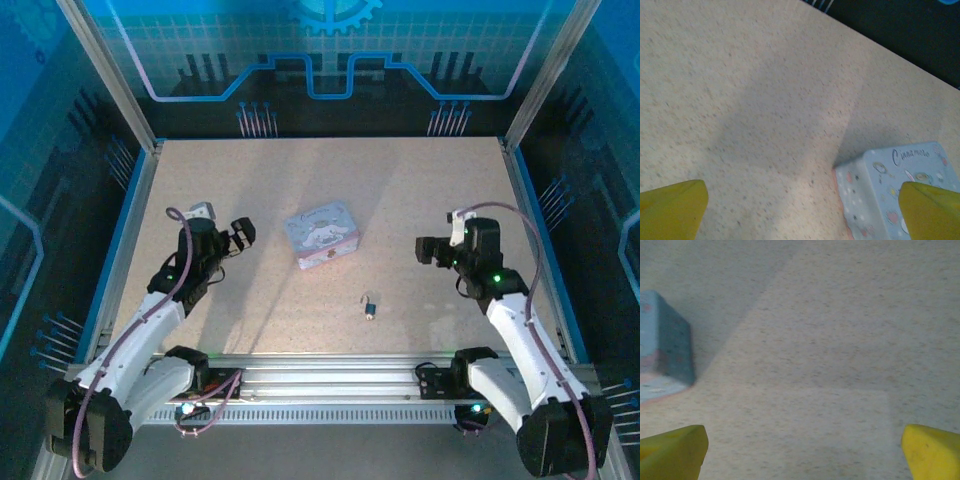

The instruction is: Unlock the padlock with the key

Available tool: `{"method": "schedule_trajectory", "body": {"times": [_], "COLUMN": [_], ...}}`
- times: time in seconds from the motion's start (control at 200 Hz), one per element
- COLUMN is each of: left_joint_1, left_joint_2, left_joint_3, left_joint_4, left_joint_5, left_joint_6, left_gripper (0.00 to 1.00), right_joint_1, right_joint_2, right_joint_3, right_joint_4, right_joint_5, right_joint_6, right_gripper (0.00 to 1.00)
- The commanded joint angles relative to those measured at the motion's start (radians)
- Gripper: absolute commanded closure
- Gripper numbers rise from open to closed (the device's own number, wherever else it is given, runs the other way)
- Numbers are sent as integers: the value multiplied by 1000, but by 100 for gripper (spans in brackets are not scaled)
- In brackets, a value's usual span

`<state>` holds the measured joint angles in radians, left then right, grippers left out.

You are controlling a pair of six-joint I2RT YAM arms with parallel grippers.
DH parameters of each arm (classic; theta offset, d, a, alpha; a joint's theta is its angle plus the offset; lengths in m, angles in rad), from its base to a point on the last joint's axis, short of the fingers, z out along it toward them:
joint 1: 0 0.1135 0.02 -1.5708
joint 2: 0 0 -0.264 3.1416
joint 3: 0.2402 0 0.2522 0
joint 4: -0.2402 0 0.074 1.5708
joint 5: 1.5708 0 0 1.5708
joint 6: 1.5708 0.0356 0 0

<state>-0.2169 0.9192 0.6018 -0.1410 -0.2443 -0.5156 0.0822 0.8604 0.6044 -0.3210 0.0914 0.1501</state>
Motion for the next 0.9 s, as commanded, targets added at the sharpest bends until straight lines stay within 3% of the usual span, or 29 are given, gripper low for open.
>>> {"method": "schedule_trajectory", "body": {"times": [0.0, 0.09, 0.27, 0.565, 0.895], "left_joint_1": [18, 19, 19, 19, 19], "left_joint_2": [7, 47, 112, 124, 101], "left_joint_3": [-35, -65, -115, -137, -158], "left_joint_4": [83, 171, 283, 340, 363], "left_joint_5": [-109, -154, -173, -142, -150], "left_joint_6": [67, 100, 168, 317, 379], "left_gripper": [1, 1, 1, 1, 1], "right_joint_1": [-43, -85, -158, -157, -98], "right_joint_2": [-55, -85, -28, 202, 336], "right_joint_3": [-125, -228, -308, -341, -325], "right_joint_4": [222, 361, 530, 853, 1028], "right_joint_5": [103, 121, 35, -11, -7], "right_joint_6": [-96, -66, -52, -44, -99], "right_gripper": [0, 0, 0, 0, 0]}}
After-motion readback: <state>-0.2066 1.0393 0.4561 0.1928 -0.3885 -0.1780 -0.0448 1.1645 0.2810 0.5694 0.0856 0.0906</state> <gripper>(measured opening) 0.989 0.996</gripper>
